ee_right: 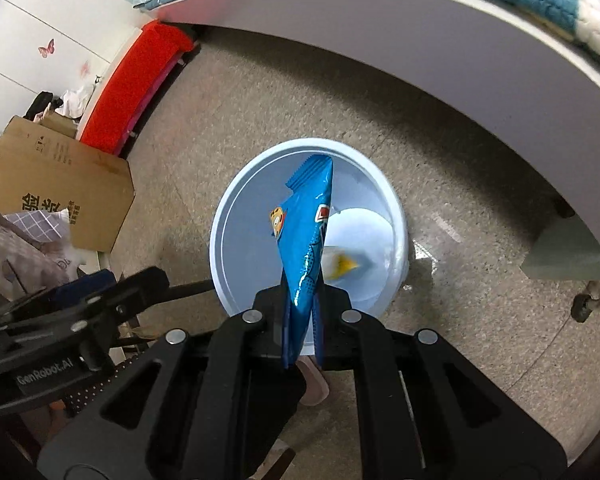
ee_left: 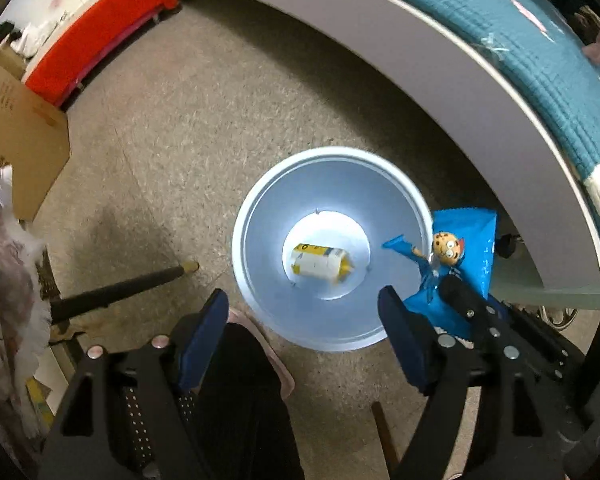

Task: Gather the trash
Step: 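Carry both items to the blue bucket and open both tools to drop them, then return to the table and grasp the orange bottle cap with the left tool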

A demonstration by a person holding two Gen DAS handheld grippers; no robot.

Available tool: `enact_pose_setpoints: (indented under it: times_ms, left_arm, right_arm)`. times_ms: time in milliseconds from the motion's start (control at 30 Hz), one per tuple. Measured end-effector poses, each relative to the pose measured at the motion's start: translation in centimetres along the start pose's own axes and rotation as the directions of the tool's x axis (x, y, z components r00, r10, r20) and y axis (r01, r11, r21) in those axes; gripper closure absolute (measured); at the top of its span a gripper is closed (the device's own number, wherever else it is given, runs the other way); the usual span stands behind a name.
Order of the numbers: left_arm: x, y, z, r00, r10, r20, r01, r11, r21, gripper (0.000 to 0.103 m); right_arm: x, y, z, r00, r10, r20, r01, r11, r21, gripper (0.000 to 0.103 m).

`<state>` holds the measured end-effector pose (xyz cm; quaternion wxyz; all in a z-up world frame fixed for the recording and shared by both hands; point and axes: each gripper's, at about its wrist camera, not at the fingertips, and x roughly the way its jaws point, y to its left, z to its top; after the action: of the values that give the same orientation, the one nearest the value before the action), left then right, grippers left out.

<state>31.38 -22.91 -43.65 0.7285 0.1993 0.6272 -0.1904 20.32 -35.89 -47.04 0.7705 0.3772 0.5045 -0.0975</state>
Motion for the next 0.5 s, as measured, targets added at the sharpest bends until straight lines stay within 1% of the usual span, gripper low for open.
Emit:
enact_pose_setpoints:
  times_ms: [133, 233, 267, 367, 400, 433, 467, 500]
  left_arm:
    - [0.0, 1.6, -0.5, 1.000, -0.004, -0.013, 0.003, 0.998, -0.055, 0.027]
    - [-0.5, 2.4, -0.6, 1.000, 0.004, -0.002, -0.005, 0.996, -0.087, 0.027]
    - [-0.8, 2.6, -0.7, 1.000, 0.016, 0.007, -0.015, 0.996, -0.093, 0.027]
    - [-2.5, 2.7, -0.8, 0.995, 0.082, 0.048, -0.077, 0.992, -0.100, 0.027]
    - [-3.1, 2.7, -0.9, 0.993, 0.103, 0.063, -0.097, 0.990, -0.099, 0.027]
    - [-3.7, 2.6, -1.0, 0.990, 0.119, 0.075, -0.111, 0.989, -0.097, 0.026]
    - [-4.0, 2.6, -1.1, 0.989, 0.125, 0.081, -0.117, 0.989, -0.096, 0.026]
    - [-4.5, 2.6, -1.3, 0.987, 0.132, 0.089, -0.123, 0.988, -0.095, 0.026]
  right_arm:
    - [0.7, 0.5, -0.1, 1.000, 0.008, -0.006, -0.008, 1.000, -0.003, 0.094]
    - [1.1, 1.3, 0.2, 1.000, 0.024, -0.009, -0.024, 1.000, -0.017, 0.094]
    - [1.2, 1.6, 0.4, 0.999, 0.035, -0.009, -0.035, 0.999, -0.025, 0.094]
    - [1.1, 2.2, 0.8, 0.999, 0.034, -0.005, -0.034, 0.999, -0.035, 0.085]
    - [0.9, 2.4, 1.0, 0.999, 0.033, 0.006, -0.033, 0.999, -0.041, 0.078]
    - [0.7, 2.6, 1.0, 0.999, 0.034, 0.013, -0.033, 0.998, -0.046, 0.057]
    - [0.5, 2.8, 1.0, 0.999, 0.039, 0.022, -0.037, 0.998, -0.049, 0.046]
    - [0.3, 2.9, 1.0, 0.998, 0.052, 0.028, -0.050, 0.997, -0.051, 0.043]
